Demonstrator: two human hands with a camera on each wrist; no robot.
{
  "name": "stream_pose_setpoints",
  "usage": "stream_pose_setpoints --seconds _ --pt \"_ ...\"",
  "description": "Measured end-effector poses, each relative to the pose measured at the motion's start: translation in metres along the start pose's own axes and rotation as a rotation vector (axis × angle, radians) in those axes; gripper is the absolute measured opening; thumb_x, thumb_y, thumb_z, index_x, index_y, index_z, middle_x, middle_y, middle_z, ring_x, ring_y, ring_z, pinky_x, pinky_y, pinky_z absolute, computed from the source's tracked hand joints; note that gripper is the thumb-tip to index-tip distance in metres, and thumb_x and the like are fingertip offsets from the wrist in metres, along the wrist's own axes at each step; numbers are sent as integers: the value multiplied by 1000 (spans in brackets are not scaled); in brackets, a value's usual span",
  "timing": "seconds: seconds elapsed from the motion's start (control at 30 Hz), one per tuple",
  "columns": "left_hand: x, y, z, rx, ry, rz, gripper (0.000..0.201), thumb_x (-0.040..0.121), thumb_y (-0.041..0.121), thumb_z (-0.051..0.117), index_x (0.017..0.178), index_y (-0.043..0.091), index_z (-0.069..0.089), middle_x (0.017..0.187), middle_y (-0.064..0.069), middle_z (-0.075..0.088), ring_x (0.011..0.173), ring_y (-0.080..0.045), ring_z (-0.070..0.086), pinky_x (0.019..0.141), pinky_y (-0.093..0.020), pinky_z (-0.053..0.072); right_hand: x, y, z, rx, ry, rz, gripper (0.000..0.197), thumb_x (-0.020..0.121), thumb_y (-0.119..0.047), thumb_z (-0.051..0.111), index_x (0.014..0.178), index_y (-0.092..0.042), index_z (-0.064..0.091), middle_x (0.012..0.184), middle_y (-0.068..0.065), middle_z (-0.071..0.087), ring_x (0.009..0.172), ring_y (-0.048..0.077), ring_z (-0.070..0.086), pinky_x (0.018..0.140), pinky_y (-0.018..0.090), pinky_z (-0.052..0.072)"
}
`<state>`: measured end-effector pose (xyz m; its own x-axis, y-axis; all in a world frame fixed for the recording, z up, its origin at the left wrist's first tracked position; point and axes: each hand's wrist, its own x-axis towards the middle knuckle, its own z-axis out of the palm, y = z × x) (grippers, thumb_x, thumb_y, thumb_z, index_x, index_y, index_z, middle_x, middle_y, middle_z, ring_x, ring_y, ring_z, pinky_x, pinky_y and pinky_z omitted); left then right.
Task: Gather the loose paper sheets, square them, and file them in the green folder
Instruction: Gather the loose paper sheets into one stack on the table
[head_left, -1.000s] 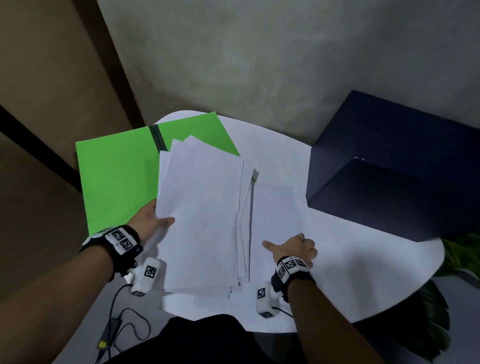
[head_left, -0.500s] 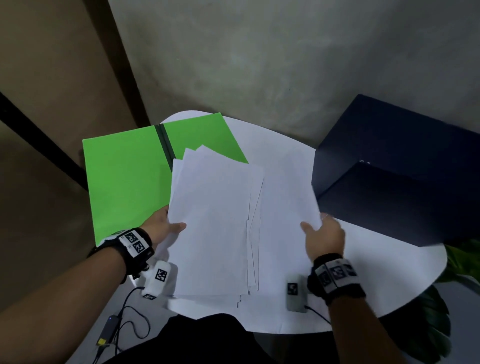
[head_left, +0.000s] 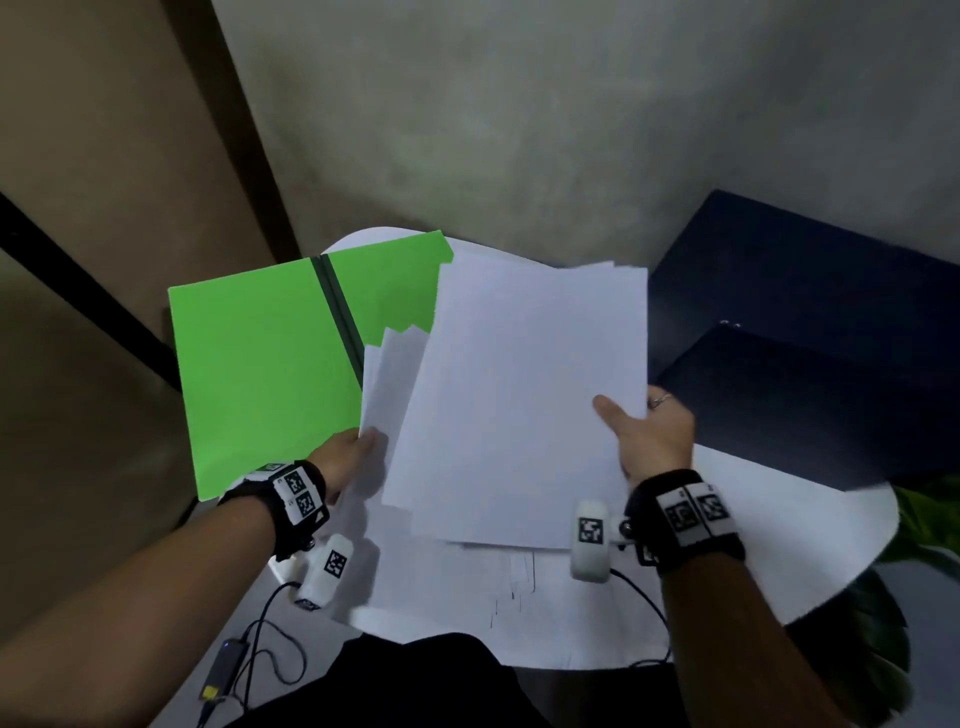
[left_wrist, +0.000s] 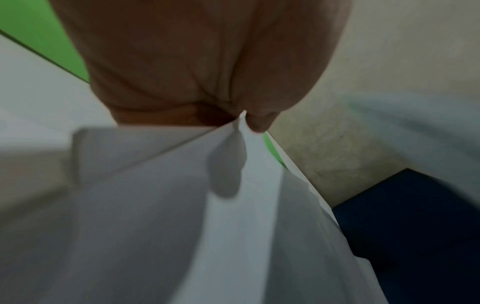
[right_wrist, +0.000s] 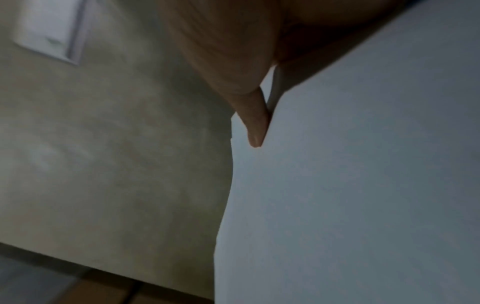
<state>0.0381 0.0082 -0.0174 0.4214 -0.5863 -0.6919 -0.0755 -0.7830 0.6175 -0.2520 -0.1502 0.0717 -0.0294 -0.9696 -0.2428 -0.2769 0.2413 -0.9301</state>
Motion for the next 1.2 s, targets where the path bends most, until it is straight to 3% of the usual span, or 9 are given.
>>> stream_pose_setpoints --seconds 0.1,0.2,0.27,0.37,0.47,0.6,0.73,1.0,1.2 --pt "7 10 7 -176 3 -139 82 95 65 29 139 -3 44 94 -19 63 79 -38 62 64 -37 47 0 51 29 -332 -100 81 56 83 -16 76 133 -7 53 134 12 60 121 29 58 107 37 44" --pt "12 6 13 2 -18 -76 82 88 65 48 135 -2 48 125 -21 62 104 -34 62 89 -41 51 -15 94 50 -787 -346 129 63 96 -30 57 150 -9 31 155 10 34 139 30 36 114 39 32" --pt "12 0 16 224 88 -5 63 82 50 67 120 0 56 127 -21 62 104 -31 62 91 -41 50 -24 110 49 -979 -216 187 61 96 -35 51 150 -16 30 155 4 24 137 32 30 109 50 35" --pt "8 2 17 285 186 26 61 86 30 71 132 0 45 134 -19 54 121 -35 53 98 -40 42 -30 118 36 -957 -7 342 74 89 -43 59 148 -14 27 152 9 26 133 36 32 102 53 41" --pt "9 3 14 280 175 24 66 88 28 69 139 -1 39 141 -19 49 129 -35 47 104 -41 38 -28 123 35 -846 -57 338 86 87 -39 65 152 -7 20 149 16 31 130 36 43 102 48 45" --pt "7 4 11 294 167 78 65 90 28 68 140 0 39 145 -18 46 132 -34 45 107 -40 35 -25 110 41 -602 -40 418 73 91 -21 66 150 -5 27 142 18 49 122 35 56 92 35 49" --pt "4 8 5 274 184 100 59 91 22 67 138 -2 41 145 -19 47 133 -34 44 107 -37 33 -20 108 33 -503 -61 419 48 87 -15 71 129 0 54 128 15 62 102 29 62 83 28 48" --pt "10 1 -19 268 180 63 77 89 27 69 147 -3 28 155 -19 33 143 -33 32 115 -38 25 -8 118 -16 -877 61 321 49 89 -25 69 134 -12 55 143 6 47 128 34 42 97 45 44" --pt "8 0 -18 275 182 61 75 89 26 68 147 -3 29 155 -19 33 143 -33 32 115 -39 25 -2 123 -17 -697 103 216 57 84 -7 69 135 -16 45 127 15 61 110 36 63 91 42 55"
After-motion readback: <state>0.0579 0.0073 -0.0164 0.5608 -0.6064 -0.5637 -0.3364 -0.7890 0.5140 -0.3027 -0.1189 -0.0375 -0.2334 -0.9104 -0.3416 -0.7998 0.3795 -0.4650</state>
